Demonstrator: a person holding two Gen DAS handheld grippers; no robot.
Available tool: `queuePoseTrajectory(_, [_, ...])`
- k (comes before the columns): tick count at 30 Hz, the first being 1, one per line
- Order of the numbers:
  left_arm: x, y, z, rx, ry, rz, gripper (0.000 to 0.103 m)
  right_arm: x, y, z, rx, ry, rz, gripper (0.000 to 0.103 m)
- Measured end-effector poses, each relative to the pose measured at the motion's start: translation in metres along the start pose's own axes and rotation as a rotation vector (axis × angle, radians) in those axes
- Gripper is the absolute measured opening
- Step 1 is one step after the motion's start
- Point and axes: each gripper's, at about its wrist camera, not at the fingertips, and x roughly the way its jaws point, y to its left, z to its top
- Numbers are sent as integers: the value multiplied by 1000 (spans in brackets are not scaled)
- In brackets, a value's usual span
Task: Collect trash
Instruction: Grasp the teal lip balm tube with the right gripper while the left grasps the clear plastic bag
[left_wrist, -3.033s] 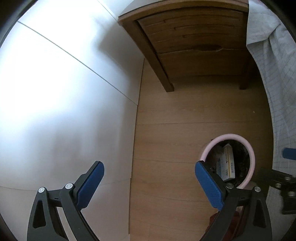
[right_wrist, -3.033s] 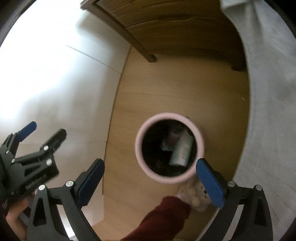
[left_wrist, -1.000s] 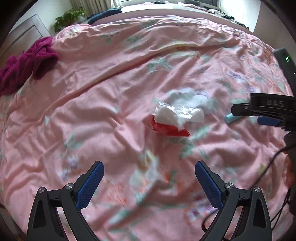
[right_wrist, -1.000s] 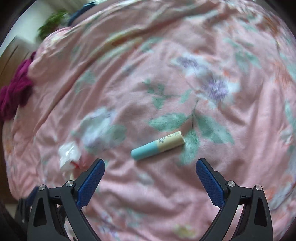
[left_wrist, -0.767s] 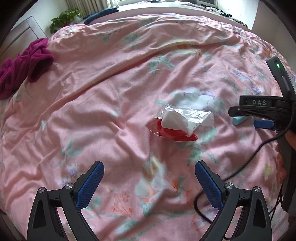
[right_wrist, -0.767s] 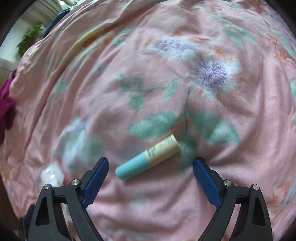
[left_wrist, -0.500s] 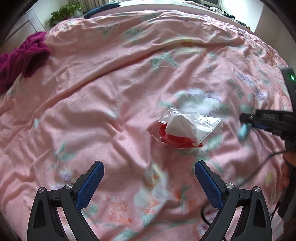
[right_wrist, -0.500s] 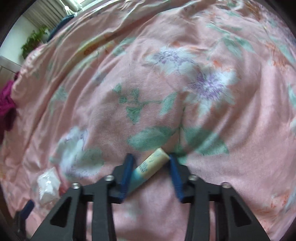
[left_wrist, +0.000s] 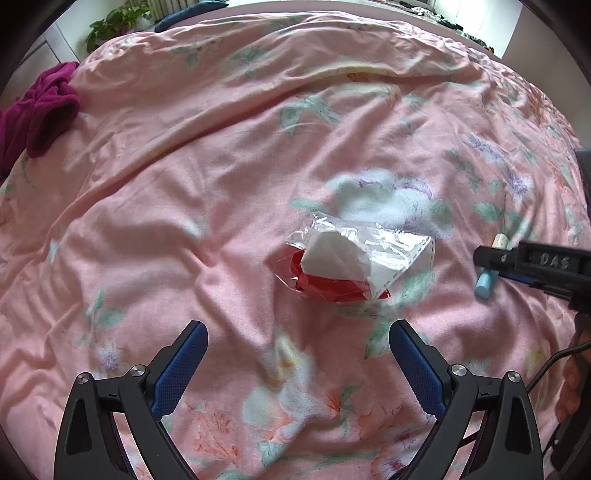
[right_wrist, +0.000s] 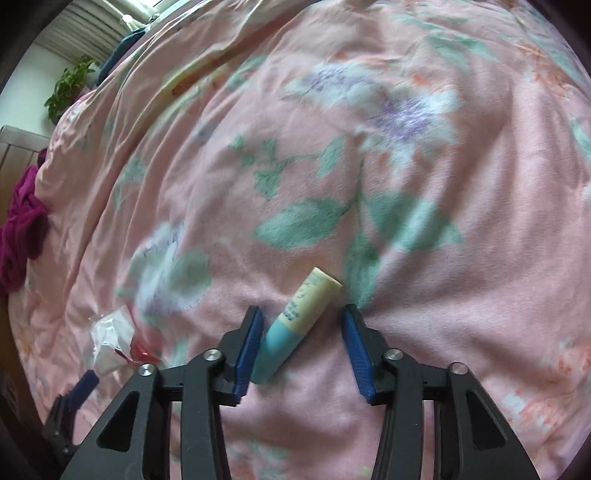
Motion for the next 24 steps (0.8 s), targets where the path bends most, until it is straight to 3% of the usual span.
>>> queuePoseTrajectory(3, [-3, 4, 4, -22, -4, -11, 99, 3, 3, -3, -1, -14, 46, 18])
queuePoseTrajectory(10, [-10, 11, 20, -48, -29, -61, 99, -17, -4, -8, -21, -29, 109, 17])
queuePoseTrajectory(13, [-3, 10, 28, -45, 13, -74, 99, -18, -11, -8, 8, -23, 140, 17])
queuePoseTrajectory(17, [-4, 8, 31, -133, 35, -144, 99, -32, -15, -9, -4, -36, 171, 17])
queuePoseTrajectory(20, [-6, -5, 34, -113, 12, -139, 99, -34, -12, -8, -3, -36, 191, 17])
queuePoseTrajectory(24, [23, -20, 42, -56, 61, -130, 98, -37, -10, -8, -7, -37, 201, 17])
